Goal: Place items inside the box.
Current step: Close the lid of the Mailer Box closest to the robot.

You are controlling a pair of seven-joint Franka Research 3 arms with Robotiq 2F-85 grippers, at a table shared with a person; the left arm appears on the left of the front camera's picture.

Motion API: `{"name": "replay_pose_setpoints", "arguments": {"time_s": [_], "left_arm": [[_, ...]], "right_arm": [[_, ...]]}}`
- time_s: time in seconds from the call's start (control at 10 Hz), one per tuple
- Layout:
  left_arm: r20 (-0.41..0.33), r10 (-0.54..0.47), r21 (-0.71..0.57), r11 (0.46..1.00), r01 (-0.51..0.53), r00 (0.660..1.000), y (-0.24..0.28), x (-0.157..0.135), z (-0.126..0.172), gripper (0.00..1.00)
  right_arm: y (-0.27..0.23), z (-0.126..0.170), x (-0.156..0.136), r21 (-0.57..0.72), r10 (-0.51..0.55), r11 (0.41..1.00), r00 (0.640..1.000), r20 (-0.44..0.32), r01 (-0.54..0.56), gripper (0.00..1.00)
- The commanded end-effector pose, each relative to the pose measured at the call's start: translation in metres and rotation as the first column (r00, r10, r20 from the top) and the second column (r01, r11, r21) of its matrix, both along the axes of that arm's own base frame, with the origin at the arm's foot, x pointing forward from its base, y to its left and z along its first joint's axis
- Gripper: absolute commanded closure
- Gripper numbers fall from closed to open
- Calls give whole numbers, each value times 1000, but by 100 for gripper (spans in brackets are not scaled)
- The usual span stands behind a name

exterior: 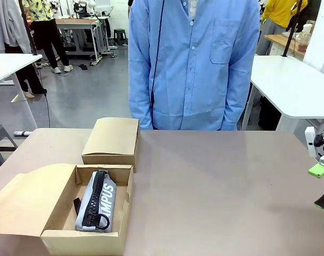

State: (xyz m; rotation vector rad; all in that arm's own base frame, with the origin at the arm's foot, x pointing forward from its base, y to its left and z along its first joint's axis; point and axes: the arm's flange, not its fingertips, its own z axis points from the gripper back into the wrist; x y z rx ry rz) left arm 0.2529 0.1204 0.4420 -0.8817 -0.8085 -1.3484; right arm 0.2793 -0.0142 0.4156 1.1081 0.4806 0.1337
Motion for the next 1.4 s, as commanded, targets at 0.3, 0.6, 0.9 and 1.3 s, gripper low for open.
{"name": "replay_pose_setpoints", "arguments": {"time_s": [0.3,0.6,0.9,1.3], "left_arm": [[193,138,-29,990,-134,972,20,34,-34,0],[228,185,40,979,-199,956,46,62,-83,0],[140,136,91,985,-149,981,78,77,-124,0],[61,120,276,952,-133,991,78,85,-162,0]], "right_arm": [[-4,-2,-1,13,11,1000,1000,17,-11,0],[-4,-2,-1,13,11,1000,1000,17,-11,0],[-4,-2,-1,13,11,1000,1000,17,-11,0],[-4,-2,-1,13,11,1000,1000,17,-11,0]]}}
